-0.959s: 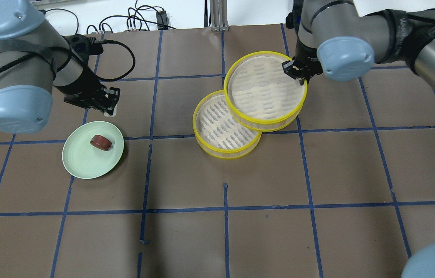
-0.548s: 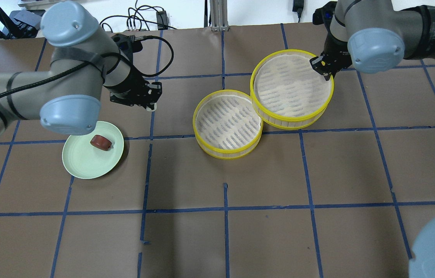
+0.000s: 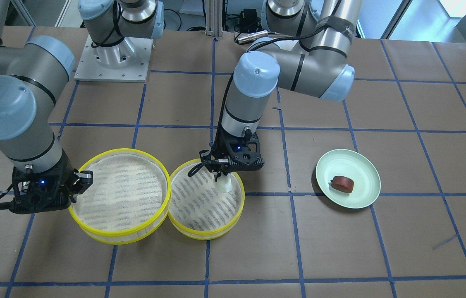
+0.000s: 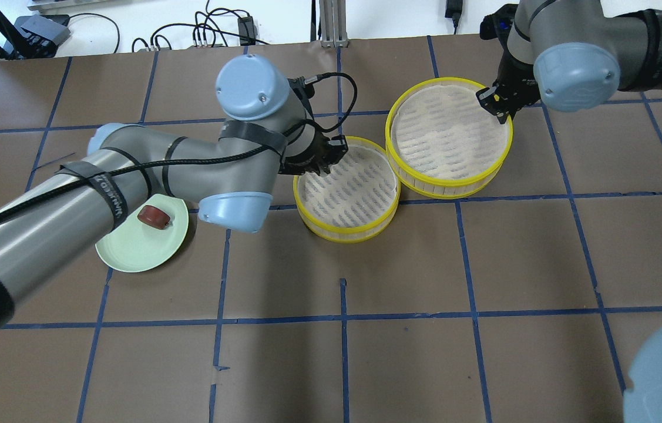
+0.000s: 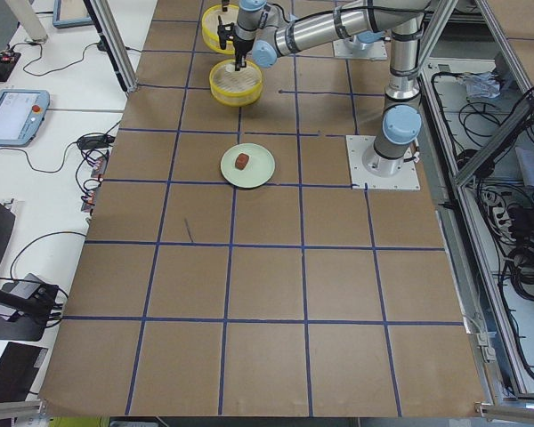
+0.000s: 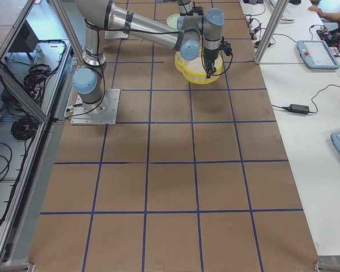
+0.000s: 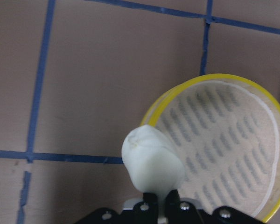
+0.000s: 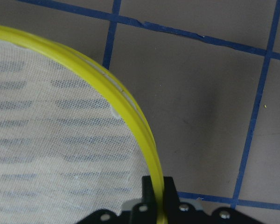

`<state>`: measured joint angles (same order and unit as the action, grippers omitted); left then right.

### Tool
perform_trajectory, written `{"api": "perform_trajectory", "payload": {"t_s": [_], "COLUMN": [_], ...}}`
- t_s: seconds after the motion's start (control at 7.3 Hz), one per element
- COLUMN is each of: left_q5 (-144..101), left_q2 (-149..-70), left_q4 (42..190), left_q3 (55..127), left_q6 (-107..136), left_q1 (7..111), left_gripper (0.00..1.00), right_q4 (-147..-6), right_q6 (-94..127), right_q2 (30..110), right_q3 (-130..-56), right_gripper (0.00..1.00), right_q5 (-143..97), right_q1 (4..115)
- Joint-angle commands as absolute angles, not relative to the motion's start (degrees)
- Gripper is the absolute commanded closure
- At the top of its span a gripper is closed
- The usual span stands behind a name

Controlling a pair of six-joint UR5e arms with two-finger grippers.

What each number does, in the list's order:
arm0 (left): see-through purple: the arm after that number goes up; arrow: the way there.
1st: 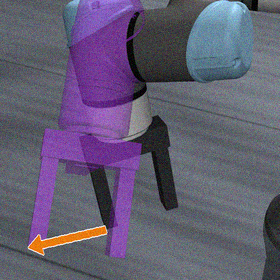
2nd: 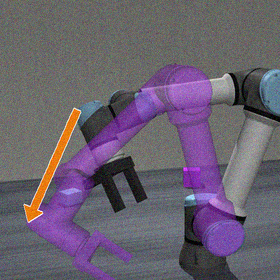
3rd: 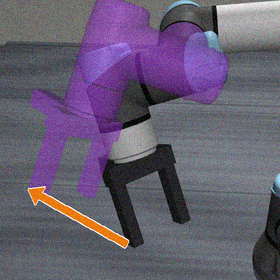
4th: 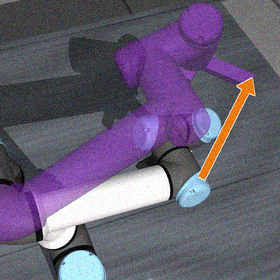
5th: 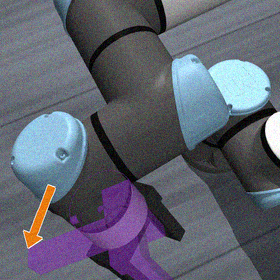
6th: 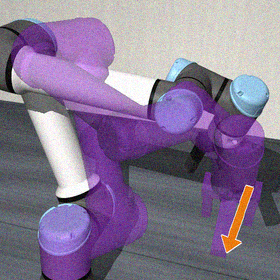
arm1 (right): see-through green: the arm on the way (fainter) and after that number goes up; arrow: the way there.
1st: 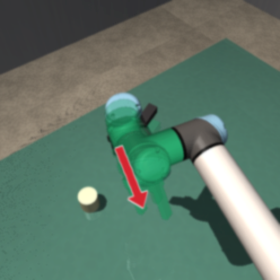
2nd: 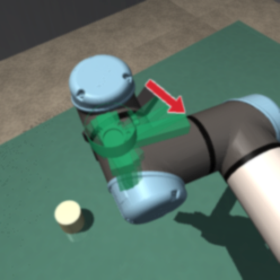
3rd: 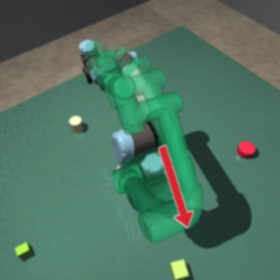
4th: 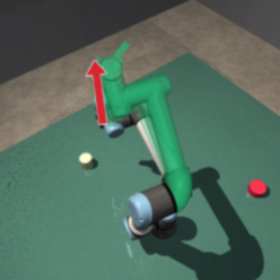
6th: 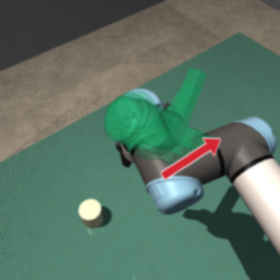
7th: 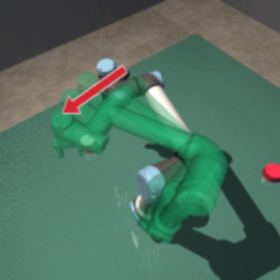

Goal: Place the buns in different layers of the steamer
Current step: 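Carry the white bun into the lower steamer tier with the left gripper and release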

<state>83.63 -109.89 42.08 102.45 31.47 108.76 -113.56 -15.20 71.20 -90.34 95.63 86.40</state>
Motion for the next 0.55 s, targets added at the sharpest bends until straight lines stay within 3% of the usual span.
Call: {"api": "perform_trajectory", "payload": {"t_s": [0.0, 0.27, 0.41], "left_q5": [83.85, 84.20, 90.03], "left_q2": [-111.97, -110.32, -109.00], "left_q4": [40.78, 40.87, 41.48], "left_q3": [102.13, 102.13, 102.56], "left_q6": [33.31, 28.26, 14.73], "left_q1": [110.04, 109.60, 106.38], "left_gripper": [0.00, 0.00, 0.00], "right_q4": [-113.38, -113.03, -112.59], "right_q6": [-15.12, -14.24, -10.84], "right_q2": [71.37, 72.07, 72.16], "right_q3": [-90.18, -90.00, -89.48], "right_gripper": [0.94, 0.94, 0.94], "right_q5": [95.63, 94.84, 93.44], "right_q1": [86.40, 86.40, 87.18]}}
